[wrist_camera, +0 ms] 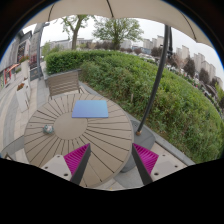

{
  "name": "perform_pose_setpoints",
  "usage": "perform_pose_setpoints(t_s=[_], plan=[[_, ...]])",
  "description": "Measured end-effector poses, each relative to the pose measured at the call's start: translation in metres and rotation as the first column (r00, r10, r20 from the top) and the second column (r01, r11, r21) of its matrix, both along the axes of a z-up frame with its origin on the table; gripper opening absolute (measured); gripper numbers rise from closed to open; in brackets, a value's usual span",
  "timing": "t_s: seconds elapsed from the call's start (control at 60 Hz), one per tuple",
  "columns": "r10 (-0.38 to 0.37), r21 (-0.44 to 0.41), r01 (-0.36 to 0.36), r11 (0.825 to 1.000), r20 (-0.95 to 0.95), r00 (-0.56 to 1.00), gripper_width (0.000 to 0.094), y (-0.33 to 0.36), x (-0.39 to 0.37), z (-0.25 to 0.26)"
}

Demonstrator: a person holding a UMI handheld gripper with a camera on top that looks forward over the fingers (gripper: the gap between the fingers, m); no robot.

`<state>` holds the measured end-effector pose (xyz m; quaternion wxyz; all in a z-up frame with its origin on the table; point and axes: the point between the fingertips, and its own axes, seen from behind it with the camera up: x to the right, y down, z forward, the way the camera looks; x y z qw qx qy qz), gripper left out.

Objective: Arrange mouse

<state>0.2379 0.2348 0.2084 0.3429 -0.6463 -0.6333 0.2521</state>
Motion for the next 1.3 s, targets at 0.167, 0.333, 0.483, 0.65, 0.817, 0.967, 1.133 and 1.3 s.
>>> perform_pose_setpoints(t_s=[0.167, 0.333, 0.483, 0.65, 0.817, 0.967, 1.133, 1.3], plan=[[0.043, -0.005, -0.043, 0.999, -0.012, 0.999, 0.0854, -0.052, 0.003, -0.007], [0.066, -0.025, -0.067, 0.997, -0.012, 0.998, 0.0853, -0.127, 0.010, -0.018], [0.110, -0.047, -0.111, 0.993, -0.022, 0.994, 0.0850, -0.209, 0.017, -0.024], [0.147, -0.071, -0.150, 0.986, -0.047, 0.988, 0.0849, -0.288, 0.016, -0.040], [0.155, -0.035, -0.159, 0.987, -0.102, 0.983, 0.0851, -0.316, -0.010, -0.070], [0.179, 0.011, -0.179, 0.984, -0.106, 0.978, 0.0850, -0.322, -0.049, -0.107], [0.194, -0.009, -0.196, 0.981, -0.081, 0.978, 0.0850, -0.331, -0.098, -0.154], [0.216, -0.020, -0.217, 0.976, -0.046, 0.975, 0.0852, -0.332, -0.138, -0.200]])
